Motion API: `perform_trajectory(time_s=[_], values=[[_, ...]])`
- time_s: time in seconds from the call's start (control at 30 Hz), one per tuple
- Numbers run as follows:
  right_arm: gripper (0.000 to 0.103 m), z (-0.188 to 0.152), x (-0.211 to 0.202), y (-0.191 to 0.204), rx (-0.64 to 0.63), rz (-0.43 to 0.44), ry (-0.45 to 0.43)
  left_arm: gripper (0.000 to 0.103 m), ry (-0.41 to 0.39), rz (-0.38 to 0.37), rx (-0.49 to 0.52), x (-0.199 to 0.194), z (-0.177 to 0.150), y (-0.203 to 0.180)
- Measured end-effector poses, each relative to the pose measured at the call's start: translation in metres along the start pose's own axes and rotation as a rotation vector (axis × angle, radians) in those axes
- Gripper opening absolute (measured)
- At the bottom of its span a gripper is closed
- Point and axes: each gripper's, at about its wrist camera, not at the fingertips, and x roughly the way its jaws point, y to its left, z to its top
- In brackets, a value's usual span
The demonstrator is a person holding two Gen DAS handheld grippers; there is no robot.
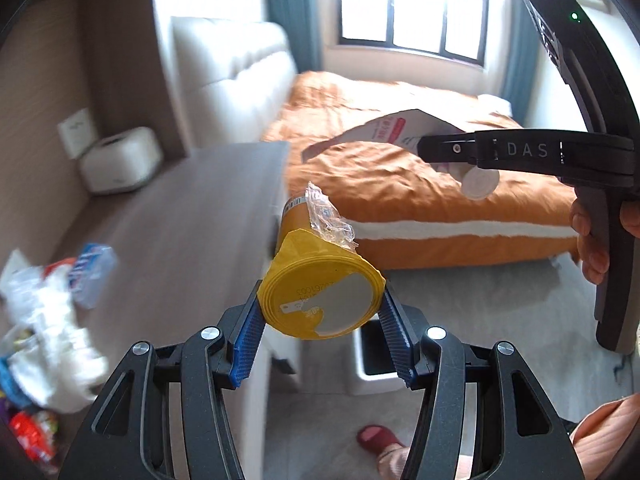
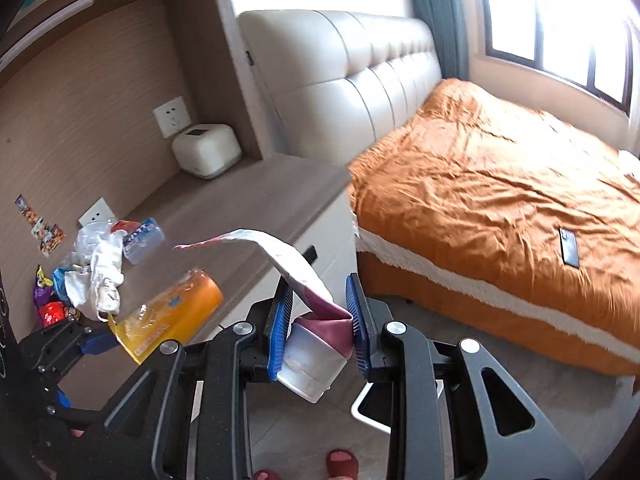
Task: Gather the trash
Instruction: 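Carry both cups over the white bin and open both tools to drop them, then move both open tools back toward the desk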
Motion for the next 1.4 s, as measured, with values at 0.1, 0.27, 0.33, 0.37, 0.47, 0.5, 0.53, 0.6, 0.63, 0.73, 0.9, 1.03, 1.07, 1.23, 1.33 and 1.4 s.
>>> perform_trajectory(time_s=[0.1, 0.27, 0.33, 0.37, 0.47, 0.5, 0.53, 0.6, 0.63, 0.73, 0.9, 1.03, 1.07, 1.23, 1.33, 1.4], values=[[0.029, -0.017, 0.019, -0.034, 0.079, -0.012, 0.041, 0.054, 0.052, -0.081, 0.018, 0.046, -0.004, -0.02], [0.029, -0.058, 0.073, -0.083, 0.177, -0.042, 0.134, 0.054, 0.138, -0.183, 0.019, 0.128, -0.021, -0.045], [0.029, -0.077, 0.102, -0.103, 0.205, -0.05, 0.174, 0.054, 0.182, -0.205, 0.024, 0.169, -0.034, -0.055], [0.029, -0.085, 0.113, -0.11, 0.218, -0.052, 0.19, 0.054, 0.198, -0.217, 0.022, 0.184, -0.038, -0.055], [0.029, -0.115, 0.156, -0.138, 0.262, -0.052, 0.244, 0.054, 0.253, -0.251, 0.032, 0.24, -0.059, -0.065], [0.029, -0.125, 0.169, -0.145, 0.269, -0.053, 0.257, 0.054, 0.271, -0.262, 0.04, 0.26, -0.067, -0.068], [0.029, -0.133, 0.182, -0.152, 0.275, -0.057, 0.273, 0.054, 0.285, -0.271, 0.048, 0.279, -0.073, -0.071], [0.03, -0.154, 0.209, -0.166, 0.282, -0.05, 0.311, 0.055, 0.308, -0.293, 0.056, 0.305, -0.088, -0.081], [0.035, -0.163, 0.222, -0.172, 0.277, -0.056, 0.333, 0.068, 0.323, -0.304, 0.058, 0.318, -0.096, -0.087], [0.1, -0.192, 0.251, -0.193, 0.295, -0.099, 0.339, 0.098, 0.349, -0.331, 0.054, 0.348, -0.12, -0.097], [0.099, -0.216, 0.275, -0.216, 0.297, -0.133, 0.375, 0.098, 0.389, -0.319, 0.049, 0.374, -0.143, -0.106], [0.099, -0.21, 0.268, -0.217, 0.284, -0.133, 0.362, 0.098, 0.396, -0.31, 0.019, 0.377, -0.139, -0.108], [0.099, -0.206, 0.266, -0.216, 0.281, -0.132, 0.359, 0.098, 0.394, -0.303, 0.013, 0.373, -0.136, -0.107], [0.099, -0.178, 0.242, -0.201, 0.252, -0.11, 0.332, 0.098, 0.37, -0.273, -0.018, 0.346, -0.112, -0.097], [0.099, -0.151, 0.216, -0.185, 0.221, -0.096, 0.291, 0.098, 0.331, -0.237, -0.04, 0.318, -0.09, -0.086], [0.099, -0.129, 0.194, -0.168, 0.179, -0.089, 0.255, 0.098, 0.293, -0.203, -0.063, 0.29, -0.072, -0.077]])
